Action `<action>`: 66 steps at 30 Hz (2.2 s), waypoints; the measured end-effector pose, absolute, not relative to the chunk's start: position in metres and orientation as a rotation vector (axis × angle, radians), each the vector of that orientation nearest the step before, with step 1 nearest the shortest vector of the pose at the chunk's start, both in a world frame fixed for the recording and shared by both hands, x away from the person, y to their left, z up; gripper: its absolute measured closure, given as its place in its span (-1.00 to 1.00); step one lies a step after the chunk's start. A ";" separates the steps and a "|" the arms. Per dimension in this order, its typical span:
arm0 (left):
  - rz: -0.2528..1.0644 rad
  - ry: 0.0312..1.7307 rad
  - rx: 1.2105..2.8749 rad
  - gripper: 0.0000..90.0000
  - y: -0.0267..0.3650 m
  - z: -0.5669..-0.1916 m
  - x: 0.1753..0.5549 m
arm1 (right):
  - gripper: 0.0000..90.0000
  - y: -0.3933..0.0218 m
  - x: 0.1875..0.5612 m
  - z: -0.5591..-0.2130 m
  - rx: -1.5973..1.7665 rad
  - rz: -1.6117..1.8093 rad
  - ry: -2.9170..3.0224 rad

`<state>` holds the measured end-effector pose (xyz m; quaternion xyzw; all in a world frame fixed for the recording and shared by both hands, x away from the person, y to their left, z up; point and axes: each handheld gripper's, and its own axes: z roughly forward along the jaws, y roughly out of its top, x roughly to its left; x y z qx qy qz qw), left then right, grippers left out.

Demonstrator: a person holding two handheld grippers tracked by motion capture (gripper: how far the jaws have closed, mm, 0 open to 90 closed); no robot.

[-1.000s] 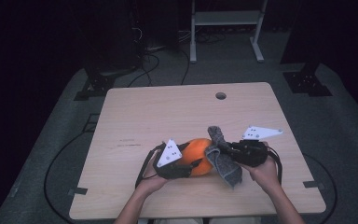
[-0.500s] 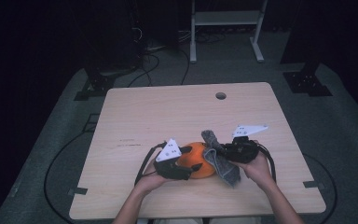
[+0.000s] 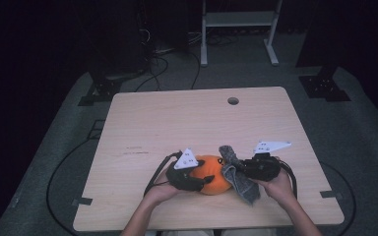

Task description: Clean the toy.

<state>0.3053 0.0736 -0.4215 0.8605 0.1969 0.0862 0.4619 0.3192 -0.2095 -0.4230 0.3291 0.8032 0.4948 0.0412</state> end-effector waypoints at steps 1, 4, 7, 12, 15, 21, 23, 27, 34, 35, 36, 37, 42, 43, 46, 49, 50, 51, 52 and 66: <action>0.194 0.464 2.134 -0.17 0.075 -0.421 0.304 | 0.71 -0.210 0.317 -0.423 1.013 1.515 2.453; 0.152 0.382 2.185 -0.21 0.075 -0.417 0.300 | 0.71 -0.212 0.312 -0.424 0.994 1.501 2.476; 0.142 0.299 2.207 -0.30 0.074 -0.408 0.297 | 0.71 -0.213 0.305 -0.424 0.931 1.480 2.523; 0.172 0.270 2.187 -0.56 0.066 -0.393 0.310 | 0.71 -0.216 0.295 -0.428 0.870 1.476 2.568; 0.160 0.256 2.223 -0.64 0.053 -0.392 0.321 | 0.71 -0.217 0.291 -0.432 0.853 1.485 2.583; 0.169 0.205 2.299 -0.73 0.038 -0.413 0.328 | 0.71 -0.221 0.292 -0.434 0.859 1.481 2.591; 0.153 0.232 2.293 -0.65 0.039 -0.418 0.328 | 0.70 -0.225 0.293 -0.435 0.873 1.495 2.587; 0.203 0.246 2.328 -0.19 0.037 -0.419 0.319 | 0.70 -0.231 0.292 -0.435 0.882 1.510 2.585; 0.210 0.257 2.262 0.07 0.041 -0.411 0.314 | 0.70 -0.241 0.288 -0.428 0.903 1.523 2.522; 0.206 0.272 2.239 0.07 0.044 -0.411 0.315 | 0.70 -0.245 0.288 -0.427 0.922 1.526 2.497; 0.201 0.287 2.220 0.07 0.046 -0.411 0.315 | 0.70 -0.250 0.288 -0.425 0.946 1.524 2.476; 0.196 0.295 2.209 0.08 0.048 -0.410 0.316 | 0.70 -0.256 0.289 -0.423 0.971 1.517 2.447; 0.226 0.330 2.179 0.08 0.054 -0.406 0.320 | 0.67 -0.281 0.296 -0.424 1.082 1.406 2.347; 0.231 0.342 2.175 0.08 0.056 -0.404 0.322 | 0.65 -0.286 0.298 -0.426 1.117 1.396 2.324; 0.256 0.355 2.158 0.08 0.061 -0.398 0.325 | 0.59 -0.294 0.303 -0.431 1.165 1.340 2.292; 0.274 0.371 2.138 0.08 0.066 -0.391 0.329 | 0.46 -0.300 0.309 -0.440 1.212 1.314 2.279; 0.281 0.376 2.135 0.08 0.067 -0.389 0.331 | 0.41 -0.301 0.310 -0.442 1.221 1.303 2.278; 0.288 0.383 2.130 0.08 0.068 -0.387 0.333 | 0.37 -0.303 0.310 -0.445 1.224 1.297 2.278; 0.299 0.387 2.135 0.08 0.069 -0.386 0.335 | 0.31 -0.303 0.311 -0.447 1.230 1.298 2.281; 0.392 0.495 2.141 0.06 0.065 -0.384 0.373 | 0.08 -0.304 0.311 -0.444 1.208 1.384 2.238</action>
